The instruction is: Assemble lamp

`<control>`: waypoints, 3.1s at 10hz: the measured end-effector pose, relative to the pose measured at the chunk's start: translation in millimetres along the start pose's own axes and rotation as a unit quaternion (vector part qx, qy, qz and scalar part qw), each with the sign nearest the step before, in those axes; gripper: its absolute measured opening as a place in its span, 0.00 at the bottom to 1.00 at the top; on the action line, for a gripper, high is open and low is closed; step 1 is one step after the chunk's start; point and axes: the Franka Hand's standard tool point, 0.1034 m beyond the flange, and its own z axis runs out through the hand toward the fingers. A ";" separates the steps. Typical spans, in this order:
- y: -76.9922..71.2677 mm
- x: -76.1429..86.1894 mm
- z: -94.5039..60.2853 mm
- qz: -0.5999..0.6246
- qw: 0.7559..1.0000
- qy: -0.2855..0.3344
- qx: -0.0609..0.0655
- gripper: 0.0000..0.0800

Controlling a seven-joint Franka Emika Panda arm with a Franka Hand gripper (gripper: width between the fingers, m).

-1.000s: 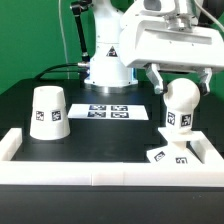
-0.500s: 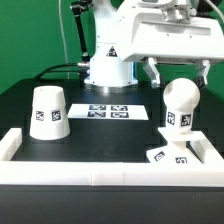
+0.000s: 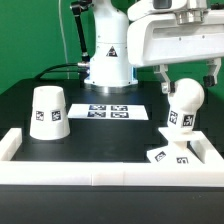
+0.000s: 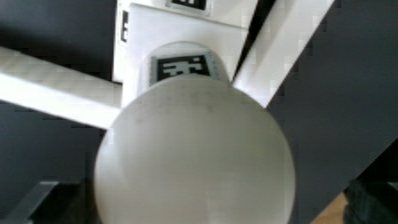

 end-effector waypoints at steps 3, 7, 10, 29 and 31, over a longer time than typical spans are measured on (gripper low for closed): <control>10.3 1.4 5.1 -0.022 0.998 -0.056 0.006 0.87; 11.3 3.4 7.2 -0.022 0.999 -0.046 0.001 0.87; 15.1 2.2 8.8 -0.028 0.999 -0.043 0.001 0.75; 14.2 5.0 8.7 0.562 0.826 -0.027 -0.014 0.72; 13.7 5.2 8.8 0.555 0.831 -0.027 -0.014 0.83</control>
Offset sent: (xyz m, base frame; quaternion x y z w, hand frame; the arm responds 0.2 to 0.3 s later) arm 0.0098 -0.0201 -0.0021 -0.0247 0.0103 -0.0427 0.9987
